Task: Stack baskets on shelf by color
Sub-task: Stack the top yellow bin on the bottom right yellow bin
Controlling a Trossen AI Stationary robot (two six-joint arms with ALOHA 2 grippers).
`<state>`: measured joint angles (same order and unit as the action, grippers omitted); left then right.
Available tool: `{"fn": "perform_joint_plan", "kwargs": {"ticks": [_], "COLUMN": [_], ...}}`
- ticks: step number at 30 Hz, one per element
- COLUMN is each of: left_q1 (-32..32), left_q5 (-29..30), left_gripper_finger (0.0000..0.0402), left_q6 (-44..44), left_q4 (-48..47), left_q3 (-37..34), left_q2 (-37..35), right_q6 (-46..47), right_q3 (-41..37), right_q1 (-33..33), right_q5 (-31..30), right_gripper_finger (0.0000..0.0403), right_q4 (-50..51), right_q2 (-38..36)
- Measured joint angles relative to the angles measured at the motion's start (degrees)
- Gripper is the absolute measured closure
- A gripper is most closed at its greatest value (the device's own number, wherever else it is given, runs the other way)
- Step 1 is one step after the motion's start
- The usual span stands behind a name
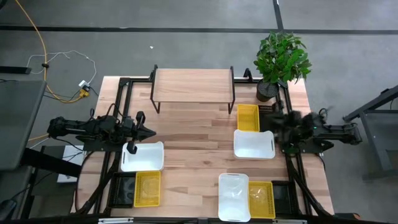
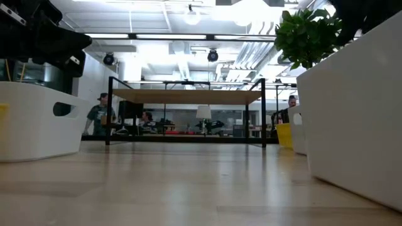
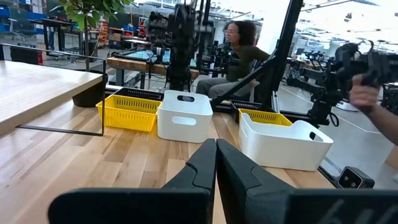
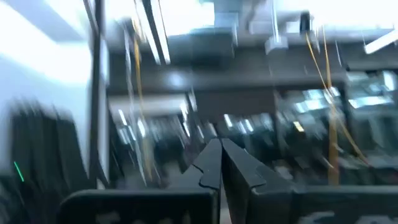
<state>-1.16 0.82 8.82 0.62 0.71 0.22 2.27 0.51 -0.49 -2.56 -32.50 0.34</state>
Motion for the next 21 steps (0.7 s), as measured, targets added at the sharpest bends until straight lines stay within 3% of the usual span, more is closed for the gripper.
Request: {"fn": "perform_joint_plan", "kwargs": {"ticks": [2, 6, 10, 13, 17, 21], "left_q1": [0.00, 0.01, 0.01, 0.01, 0.01, 0.01], "left_q5": [0.00, 0.00, -0.02, 0.00, 0.00, 0.00], "left_gripper_finger": [0.0401, 0.0401, 0.0401, 0.0401, 0.0401, 0.0401], "left_q6": [0.00, 0.00, 0.00, 0.00, 0.00, 0.00], "left_q4": [0.00, 0.01, 0.01, 0.02, 0.03, 0.03], "left_q3": [0.00, 0.00, 0.00, 0.00, 0.00, 0.00], "left_q2": [-0.02, -0.01, 0.00, 0.00, 0.00, 0.00], "right_q6": [2.42, 3.76, 5.28, 5.70, 5.79, 11.46], "right_q3": [0.02, 1.63, 3.55, 6.29, 12.24, 19.91], "right_q1": [0.02, 0.02, 0.04, 0.04, 0.04, 0.07], "right_q5": [-0.22, -1.73, -2.18, -7.01, -12.57, -15.54], "right_gripper_finger": [0.0402, 0.0402, 0.0402, 0.0402, 0.0383, 0.0328], "right_q4": [-4.16, -2.52, -1.71, -0.12, 14.21, 33.09], "right_q2": [0.10, 2.77, 9.46, 15.36, 22.33, 28.83]}}
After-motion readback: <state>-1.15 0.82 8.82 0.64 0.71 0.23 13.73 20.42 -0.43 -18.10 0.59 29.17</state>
